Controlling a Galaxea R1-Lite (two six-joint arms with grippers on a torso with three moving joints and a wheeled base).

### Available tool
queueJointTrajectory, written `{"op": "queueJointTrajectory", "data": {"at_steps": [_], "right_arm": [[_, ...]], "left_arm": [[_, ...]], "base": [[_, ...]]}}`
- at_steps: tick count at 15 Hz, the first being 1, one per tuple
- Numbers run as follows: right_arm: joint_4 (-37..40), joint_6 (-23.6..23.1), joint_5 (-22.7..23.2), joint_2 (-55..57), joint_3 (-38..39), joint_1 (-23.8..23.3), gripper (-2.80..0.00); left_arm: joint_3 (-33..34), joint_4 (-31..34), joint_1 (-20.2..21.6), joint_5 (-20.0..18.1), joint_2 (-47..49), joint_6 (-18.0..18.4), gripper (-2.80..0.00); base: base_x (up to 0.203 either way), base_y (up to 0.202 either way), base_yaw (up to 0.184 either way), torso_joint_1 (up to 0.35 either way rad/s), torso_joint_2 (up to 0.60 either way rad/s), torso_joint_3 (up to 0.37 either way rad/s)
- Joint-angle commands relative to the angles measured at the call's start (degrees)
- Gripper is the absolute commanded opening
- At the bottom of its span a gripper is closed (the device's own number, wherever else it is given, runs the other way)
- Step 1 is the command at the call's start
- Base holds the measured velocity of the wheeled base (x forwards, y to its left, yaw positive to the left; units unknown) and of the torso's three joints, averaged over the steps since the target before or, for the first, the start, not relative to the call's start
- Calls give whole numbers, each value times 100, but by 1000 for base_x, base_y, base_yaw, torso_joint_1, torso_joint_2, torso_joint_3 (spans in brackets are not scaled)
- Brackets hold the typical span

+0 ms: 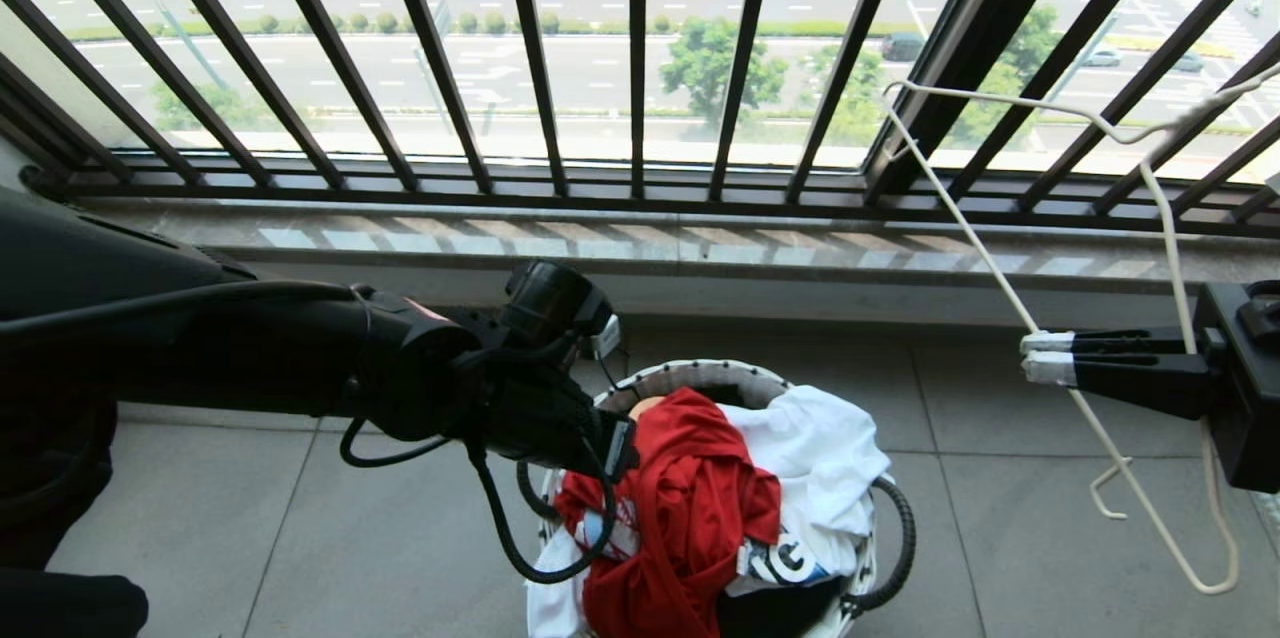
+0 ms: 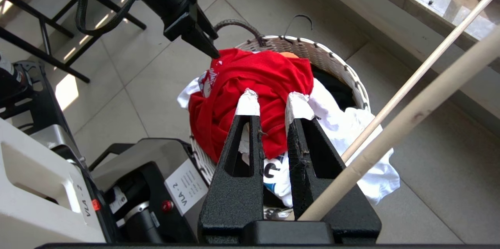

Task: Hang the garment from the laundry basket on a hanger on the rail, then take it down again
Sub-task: Pick up clothes from the basket

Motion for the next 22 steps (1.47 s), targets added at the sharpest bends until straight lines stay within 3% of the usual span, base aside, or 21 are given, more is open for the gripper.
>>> {"op": "queueJointTrajectory", "data": {"at_steps": [1,3,7,12,15,16,22], "right_arm": [[-2,-14,2,21,-1,-1,-280],[-2,-5,2,21,-1,-1,-280],[-2,-5,2,48,-10,-1,-280],[-2,-5,2,39,-10,-1,-280],[-2,-5,2,57,-10,-1,-280],[-10,-5,2,57,-10,-1,-280],[-10,-14,2,134,-10,-1,-280]], "left_arm": [[2,-12,-72,97,169,-8,0],[-113,-30,-150,351,375,-8,0],[-199,-30,-412,390,507,-17,0],[-256,-55,-570,1155,872,-34,0],[-42,-152,-570,1175,692,-181,0],[17,-170,-572,1176,670,-184,-280],[244,-170,-555,1175,478,-193,-280]], "base": [[0,0,0,0,0,0],[0,0,0,0,0,0],[0,0,0,0,0,0],[0,0,0,0,0,0],[0,0,0,0,0,0],[0,0,0,0,0,0],[0,0,0,0,0,0]]}}
